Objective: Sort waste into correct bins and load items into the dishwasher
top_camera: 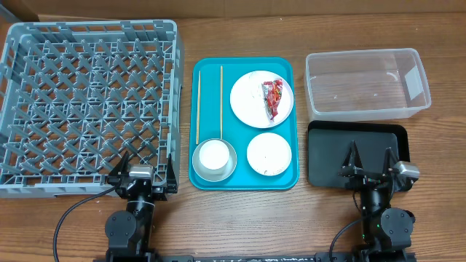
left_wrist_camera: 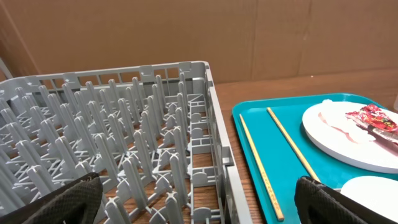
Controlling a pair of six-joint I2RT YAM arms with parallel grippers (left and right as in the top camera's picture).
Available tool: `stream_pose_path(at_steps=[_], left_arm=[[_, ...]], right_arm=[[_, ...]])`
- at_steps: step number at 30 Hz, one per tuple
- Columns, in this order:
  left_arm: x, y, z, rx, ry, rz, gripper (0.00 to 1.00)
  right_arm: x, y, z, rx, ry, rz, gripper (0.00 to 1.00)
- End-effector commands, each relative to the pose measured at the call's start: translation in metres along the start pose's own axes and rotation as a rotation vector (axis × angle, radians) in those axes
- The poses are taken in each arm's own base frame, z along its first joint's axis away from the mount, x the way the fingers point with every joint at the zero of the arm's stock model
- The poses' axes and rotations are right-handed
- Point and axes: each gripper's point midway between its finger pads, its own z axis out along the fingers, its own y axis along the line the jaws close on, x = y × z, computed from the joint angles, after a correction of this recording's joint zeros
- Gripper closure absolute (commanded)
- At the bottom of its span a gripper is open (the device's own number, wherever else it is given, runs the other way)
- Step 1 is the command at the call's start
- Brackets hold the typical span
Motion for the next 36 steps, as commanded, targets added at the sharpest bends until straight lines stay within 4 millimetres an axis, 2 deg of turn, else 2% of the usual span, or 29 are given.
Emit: stream_pose_path(at_steps=[1,19,22,24,26,27,29,31,32,34,36], left_arm=[[0.002,-0.001,0.000,0.001,0.005,0.020,0.00],[0.002,-0.001,0.000,0.001,0.005,0.021,0.00],[-0.010,0.005,0.000,-0.030,-0.043,0.032,0.00],[-0.011,0.004,0.000,-0.024,-0.045,0.028,0.00],[-0.012,-0.013,-0.001,0.075,-0.051,0.006,0.00],[-0.014,-0.026,-0.002,0.149,-0.063,0.009,0.00],[-0.027,-0.037,-0.005,0.218,-0.119,0.017,0.00],[-0.054,-0.038,-0.011,0.225,-0.218,0.025,0.00],[-0.079,-0.036,-0.018,0.222,-0.274,0.008,0.00],[-0.110,-0.034,-0.027,0.226,-0.286,-0.018,0.00],[-0.130,-0.033,-0.029,0.230,-0.240,-0.035,0.00]], right_arm=[[0.000,-0.003,0.000,0.011,-0.011,0.001,0.00],[0.000,-0.003,0.000,0.011,-0.011,0.001,0.00],[0.000,-0.003,0.000,0.011,-0.012,0.001,0.00],[0.000,-0.003,0.000,0.010,-0.011,0.001,0.00],[0.001,0.001,0.000,-0.011,-0.005,0.002,0.00],[0.000,0.009,0.000,-0.055,-0.003,0.004,0.00],[-0.004,0.028,-0.002,-0.160,-0.010,0.006,0.00],[-0.016,0.050,-0.008,-0.274,-0.033,0.006,0.00],[-0.034,0.058,-0.014,-0.297,-0.051,0.005,0.00],[-0.067,0.067,-0.023,-0.301,-0.065,0.005,0.00],[-0.094,0.076,-0.028,-0.297,-0.052,0.004,0.00]])
